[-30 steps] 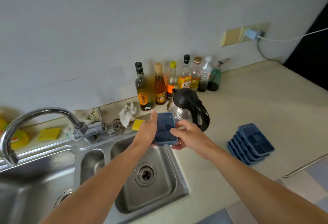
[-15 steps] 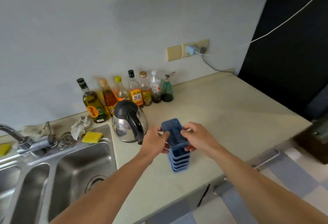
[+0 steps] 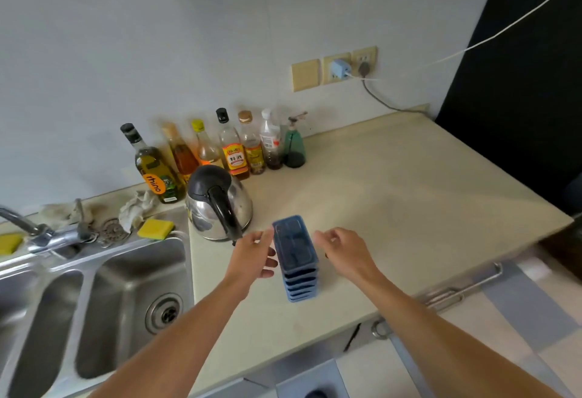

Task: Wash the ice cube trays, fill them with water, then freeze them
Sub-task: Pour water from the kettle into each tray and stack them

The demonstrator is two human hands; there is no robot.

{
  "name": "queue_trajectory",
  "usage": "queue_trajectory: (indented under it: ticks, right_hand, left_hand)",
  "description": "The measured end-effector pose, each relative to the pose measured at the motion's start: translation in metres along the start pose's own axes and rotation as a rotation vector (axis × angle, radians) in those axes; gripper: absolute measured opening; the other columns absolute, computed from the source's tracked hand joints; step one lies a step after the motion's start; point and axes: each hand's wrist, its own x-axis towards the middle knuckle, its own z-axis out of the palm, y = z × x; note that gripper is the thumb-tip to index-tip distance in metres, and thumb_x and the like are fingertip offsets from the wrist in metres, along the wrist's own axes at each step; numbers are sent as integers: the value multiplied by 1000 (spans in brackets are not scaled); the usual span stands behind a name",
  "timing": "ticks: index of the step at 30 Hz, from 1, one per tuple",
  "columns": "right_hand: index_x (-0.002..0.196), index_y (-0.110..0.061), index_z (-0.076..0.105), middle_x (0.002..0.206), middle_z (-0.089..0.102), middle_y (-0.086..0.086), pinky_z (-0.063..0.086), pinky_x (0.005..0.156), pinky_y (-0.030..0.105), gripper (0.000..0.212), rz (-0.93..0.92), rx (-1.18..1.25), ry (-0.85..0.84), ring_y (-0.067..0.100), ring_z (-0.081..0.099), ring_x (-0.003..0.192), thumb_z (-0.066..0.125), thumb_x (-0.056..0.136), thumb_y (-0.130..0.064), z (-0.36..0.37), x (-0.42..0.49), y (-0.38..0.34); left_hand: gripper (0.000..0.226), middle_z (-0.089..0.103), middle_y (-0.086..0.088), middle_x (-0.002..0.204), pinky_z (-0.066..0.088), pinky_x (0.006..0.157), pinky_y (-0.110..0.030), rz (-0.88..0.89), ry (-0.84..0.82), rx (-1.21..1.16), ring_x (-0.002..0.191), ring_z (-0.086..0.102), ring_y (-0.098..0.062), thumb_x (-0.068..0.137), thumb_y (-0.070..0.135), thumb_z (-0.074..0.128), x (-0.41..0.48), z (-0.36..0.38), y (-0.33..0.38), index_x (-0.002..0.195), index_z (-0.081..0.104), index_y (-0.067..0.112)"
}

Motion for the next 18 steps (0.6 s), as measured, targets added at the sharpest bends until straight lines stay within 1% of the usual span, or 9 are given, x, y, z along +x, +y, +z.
queue_trajectory:
  ticks: [2, 4, 6, 8, 9, 11, 13, 15, 18]
  right_hand:
    - [100, -13, 66, 97, 71, 8, 59, 80, 41, 51, 157, 161, -96, 24, 69, 85, 54, 95, -63, -3, 3, 10]
    - [113, -19, 62, 112, 67, 5, 60, 89, 40, 58, 270, 262, -277, 23, 68, 98, 53, 92, -71, -2, 5, 21]
    - [137, -22, 52, 131, 58, 5, 53, 99, 43, 81, 321, 331, -426, 25, 61, 114, 52, 83, -82, 3, 10, 32]
    - [151, -25, 41, 148, 48, 7, 46, 108, 49, 104, 344, 404, -517, 30, 54, 128, 54, 72, -91, 10, 16, 41]
    - [155, -26, 38, 154, 44, 6, 42, 112, 52, 110, 348, 438, -557, 31, 50, 133, 55, 69, -93, 14, 19, 45]
    - [156, -31, 38, 158, 43, 4, 37, 116, 55, 111, 356, 497, -632, 30, 47, 139, 56, 67, -95, 23, 23, 50]
    - [149, -33, 48, 149, 55, 1, 38, 116, 54, 101, 366, 551, -670, 25, 54, 134, 56, 69, -94, 30, 25, 54]
    - [142, -35, 55, 138, 64, -3, 42, 114, 52, 91, 356, 565, -669, 20, 63, 125, 55, 72, -92, 32, 26, 55]
    - [139, -39, 58, 137, 64, -6, 46, 111, 49, 82, 331, 558, -638, 16, 64, 123, 49, 77, -92, 21, 29, 60]
  left_hand:
    - [53, 71, -11, 103, 62, 68, -35, -126, 10, -107, 87, 73, -22, 97, 64, 45, 9, -2, -12, 115, 63, 18]
    - [68, 67, -10, 118, 61, 84, -43, -251, -88, -163, 103, 68, -27, 93, 74, 42, 15, 0, -31, 130, 56, 19]
    - [86, 57, -9, 137, 54, 97, -49, -304, -229, -196, 120, 60, -30, 85, 82, 40, 19, 5, -51, 147, 44, 23]
    - [94, 50, -8, 147, 47, 103, -53, -304, -333, -262, 129, 54, -31, 79, 89, 37, 23, 11, -65, 153, 37, 31]
    - [91, 52, -4, 146, 46, 104, -54, -293, -375, -290, 129, 55, -29, 78, 90, 36, 24, 14, -69, 152, 39, 36]
    - [82, 60, 2, 139, 49, 101, -51, -277, -418, -331, 122, 63, -25, 77, 93, 37, 26, 21, -73, 140, 53, 43]
    - [74, 67, 4, 130, 56, 93, -45, -285, -384, -354, 114, 69, -22, 74, 93, 45, 28, 28, -75, 125, 67, 44]
    - [69, 72, 5, 122, 60, 85, -40, -279, -348, -350, 109, 71, -22, 72, 92, 48, 31, 32, -75, 114, 74, 44]
    - [67, 75, 6, 115, 61, 80, -37, -280, -345, -333, 106, 72, -22, 76, 90, 46, 36, 44, -68, 109, 77, 41]
